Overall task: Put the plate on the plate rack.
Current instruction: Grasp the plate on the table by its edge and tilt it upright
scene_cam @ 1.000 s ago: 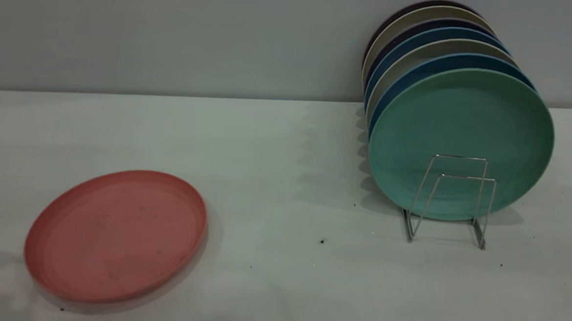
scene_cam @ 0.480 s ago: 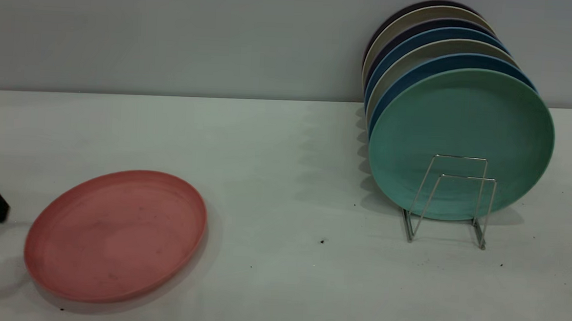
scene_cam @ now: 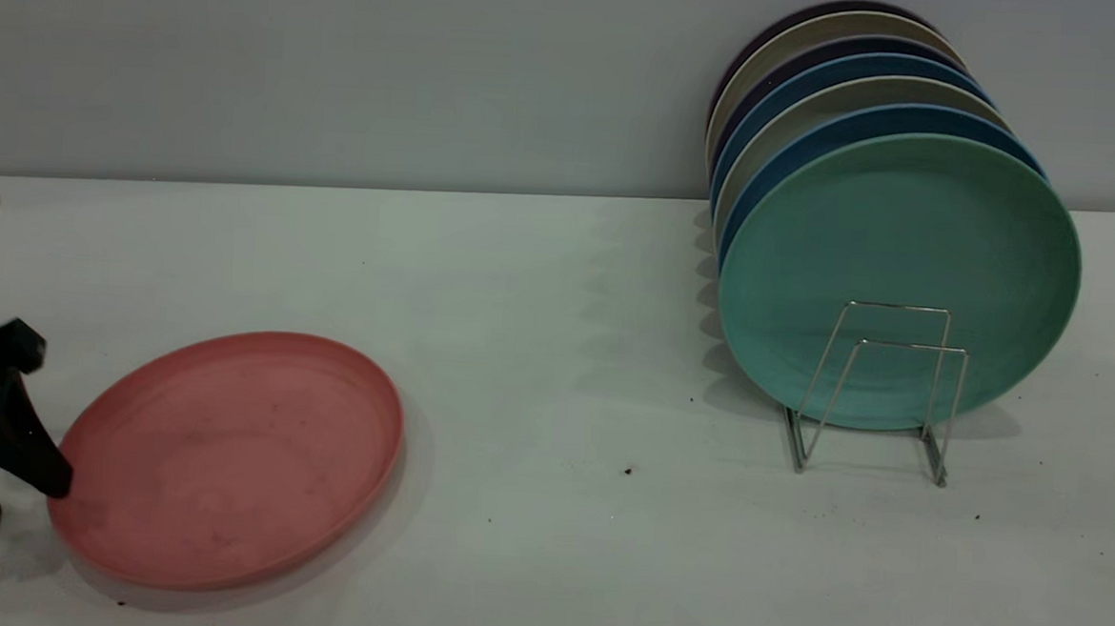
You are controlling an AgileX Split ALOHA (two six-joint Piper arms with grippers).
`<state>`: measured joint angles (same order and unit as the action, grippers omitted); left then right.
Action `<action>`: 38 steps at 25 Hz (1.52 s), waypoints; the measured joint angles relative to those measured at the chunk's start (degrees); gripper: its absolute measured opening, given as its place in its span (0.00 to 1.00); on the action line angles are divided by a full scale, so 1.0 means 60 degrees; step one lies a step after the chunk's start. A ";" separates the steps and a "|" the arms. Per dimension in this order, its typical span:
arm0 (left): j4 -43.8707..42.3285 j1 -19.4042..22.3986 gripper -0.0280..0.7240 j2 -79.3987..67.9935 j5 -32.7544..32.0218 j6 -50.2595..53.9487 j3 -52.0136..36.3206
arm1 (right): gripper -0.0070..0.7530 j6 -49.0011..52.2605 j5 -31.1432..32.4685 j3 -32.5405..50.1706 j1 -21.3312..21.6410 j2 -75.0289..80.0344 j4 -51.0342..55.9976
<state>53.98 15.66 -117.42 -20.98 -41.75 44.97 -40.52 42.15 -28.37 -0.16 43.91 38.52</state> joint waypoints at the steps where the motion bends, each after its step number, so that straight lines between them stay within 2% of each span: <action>1: 0.0115 -0.0055 0.68 -0.0069 0.0041 -0.0089 0.0000 | 0.62 0.0000 0.0000 0.0000 0.0000 0.0000 0.0000; 10: 0.1237 -0.0275 0.66 -0.0289 0.0406 -0.1051 0.0010 | 0.62 -0.0017 -0.0073 0.0000 0.0000 0.0000 0.0000; 21: 0.1548 -0.0407 0.62 -0.0730 0.0605 -0.1390 0.0010 | 0.62 -0.0017 -0.0081 0.0000 0.0000 0.0000 0.0000; 24: 0.1611 -0.0407 0.52 -0.0753 0.0665 -0.1418 0.0010 | 0.62 -0.0017 -0.0081 0.0000 0.0000 0.0000 0.0000; 29: 0.1850 -0.0407 0.14 -0.0764 0.0844 -0.1470 0.0012 | 0.62 -0.0008 0.0066 0.0000 0.0000 0.0000 0.0009; 30: 0.1896 -0.0407 0.10 -0.0764 0.0914 -0.1479 0.0035 | 0.62 0.0002 0.0127 0.0000 0.0000 0.0000 0.0016; 33: 0.1978 -0.0407 0.05 -0.0764 0.0909 -0.1597 0.0281 | 0.62 0.0011 0.0317 0.0000 0.0000 0.0000 0.0099; 38: 0.2041 -0.0407 0.05 -0.0089 0.0771 -0.2328 0.0674 | 0.62 0.0062 0.0502 0.0000 0.0000 0.0000 0.0503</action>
<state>66.22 13.22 -117.95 -16.36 -55.72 49.01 -40.15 45.16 -28.37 -0.16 43.91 41.54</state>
